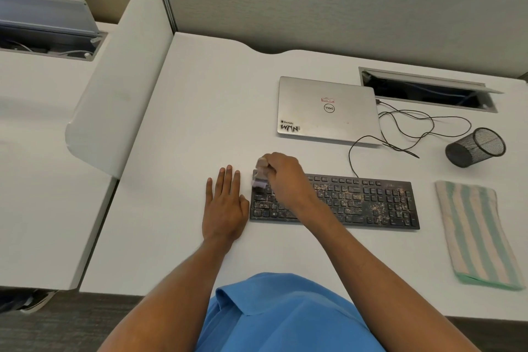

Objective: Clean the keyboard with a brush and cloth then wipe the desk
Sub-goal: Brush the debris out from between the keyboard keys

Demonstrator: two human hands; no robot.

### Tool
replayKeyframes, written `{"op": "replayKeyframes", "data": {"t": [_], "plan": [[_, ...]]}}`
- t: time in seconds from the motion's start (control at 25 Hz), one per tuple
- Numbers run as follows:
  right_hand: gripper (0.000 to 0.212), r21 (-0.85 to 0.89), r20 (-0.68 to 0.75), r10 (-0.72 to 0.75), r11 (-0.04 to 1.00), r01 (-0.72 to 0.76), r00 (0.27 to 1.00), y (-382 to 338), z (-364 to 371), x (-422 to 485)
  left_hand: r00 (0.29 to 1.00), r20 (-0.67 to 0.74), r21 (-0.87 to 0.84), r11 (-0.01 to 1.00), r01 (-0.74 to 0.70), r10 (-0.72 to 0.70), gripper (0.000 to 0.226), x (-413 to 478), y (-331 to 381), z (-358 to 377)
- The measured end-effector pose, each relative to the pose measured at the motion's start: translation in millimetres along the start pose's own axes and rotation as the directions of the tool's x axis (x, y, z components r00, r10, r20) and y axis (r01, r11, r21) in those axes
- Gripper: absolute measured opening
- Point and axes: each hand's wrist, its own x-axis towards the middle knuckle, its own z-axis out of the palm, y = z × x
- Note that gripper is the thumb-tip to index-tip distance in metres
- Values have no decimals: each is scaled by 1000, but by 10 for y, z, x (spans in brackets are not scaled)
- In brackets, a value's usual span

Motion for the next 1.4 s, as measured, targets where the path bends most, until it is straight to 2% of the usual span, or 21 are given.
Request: {"op": "replayKeyframes", "data": {"t": [0.16,0.24,0.32,0.36,0.44,0.48,0.56,0.64,0.72,0.8,0.96,1.2,1.4], "plan": [[21,-26,39,67,998,-66,997,147,129,75,1000,-3,-8,1000,0,0,67,-1,2,5],[32,-191,-12,-18,982,16,1000,263,89,82,1000,-6,-10,1000,0,0,67,-2,2,-1],[25,-283,-28,0,959,-8,1000,274,38,56,1000,-10,-6,1000,-5,5,67,-2,2,2],[19,-278,-51,10,960,-24,999,242,17,44,1000,-11,-5,1000,-6,6,67,0,1,4],[14,-104,-44,24,994,-29,999,210,20,51,1000,-13,-7,1000,-4,4,67,2,-1,5],[19,-42,-45,19,999,-21,999,204,45,59,1000,-13,-7,1000,-4,4,67,0,-1,5],[28,-57,-48,-14,998,11,999,206,122,106,1000,-12,-6,1000,-6,6,67,-6,-2,6],[36,-139,-10,-68,988,66,998,191,123,97,1000,-13,-10,1000,-7,7,67,-4,-3,6],[36,-229,24,-47,972,51,999,212,86,84,1000,-17,-19,1000,-4,4,67,0,-3,6],[31,-351,-21,-35,936,26,999,228,56,73,1000,-9,-15,1000,-3,3,67,-3,-1,4],[31,-250,-191,-91,967,41,977,188,78,57,1000,-7,-7,1000,-3,3,67,0,-1,3],[28,-299,-124,-70,954,30,990,198,119,8,1000,-11,-16,1000,-4,4,67,-3,-9,16],[34,-177,-229,-73,984,32,971,139,46,-3,1000,-4,-7,1000,-5,5,67,-1,-2,-1]]}}
